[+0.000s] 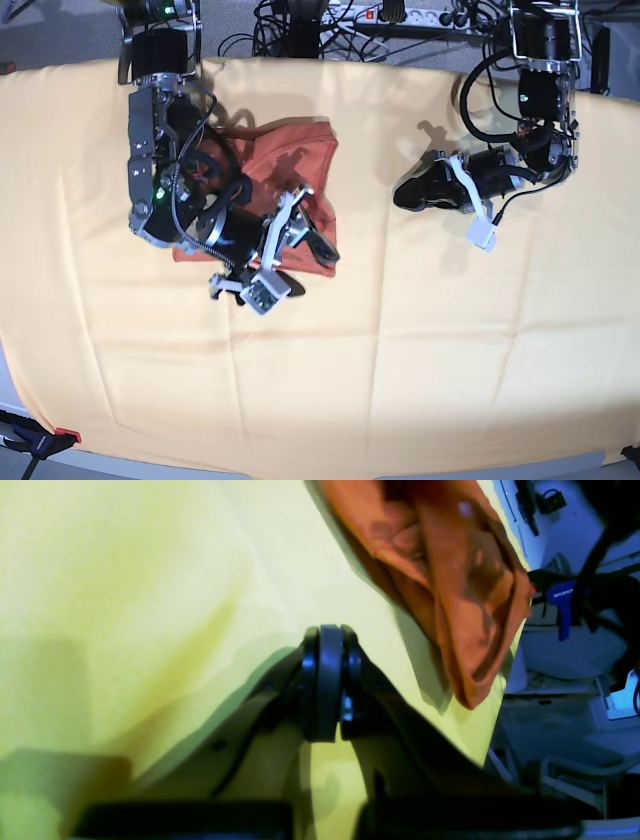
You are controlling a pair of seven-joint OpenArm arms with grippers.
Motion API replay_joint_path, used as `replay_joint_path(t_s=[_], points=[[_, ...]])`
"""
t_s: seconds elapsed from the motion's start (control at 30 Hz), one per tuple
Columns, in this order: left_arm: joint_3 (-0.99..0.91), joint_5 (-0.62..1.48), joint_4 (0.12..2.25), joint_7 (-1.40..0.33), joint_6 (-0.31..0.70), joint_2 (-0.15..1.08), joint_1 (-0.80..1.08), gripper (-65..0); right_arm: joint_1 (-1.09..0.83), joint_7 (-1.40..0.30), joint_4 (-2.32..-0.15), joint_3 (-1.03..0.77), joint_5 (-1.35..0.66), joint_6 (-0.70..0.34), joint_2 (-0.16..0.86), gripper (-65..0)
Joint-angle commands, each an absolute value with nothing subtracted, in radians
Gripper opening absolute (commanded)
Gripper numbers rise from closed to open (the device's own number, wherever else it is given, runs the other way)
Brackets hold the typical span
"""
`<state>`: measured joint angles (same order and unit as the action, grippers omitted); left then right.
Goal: Fold the T-shirt properly
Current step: 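Bring the left gripper over and press the folded bundle with both grippers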
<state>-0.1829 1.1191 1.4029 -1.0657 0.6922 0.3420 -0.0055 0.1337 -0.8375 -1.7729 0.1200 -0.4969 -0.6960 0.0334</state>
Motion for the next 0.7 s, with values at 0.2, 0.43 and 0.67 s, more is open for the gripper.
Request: replay_joint_path(t_s=[0.2,0.43,0.67], points=[[-0.184,1.198,1.424,-1.131,0.698,0.374,-0.027,-65.0,0.257,-1.005,-1.79,0.116,-0.514,-0.662,0.04,-32.0],[-0.179,1.217,1.604,-1.161,0.698,0.377,-0.033,-65.0,0.262,-1.031,-1.789,0.116,-0.515,-0.698,0.162,-65.0],[0.034,1.095,1.877,-1.142,0.698,0.383,-0.028,-65.0,0.261,-0.953,-1.716,0.117,-0.519,-0.698,0.28,-65.0]])
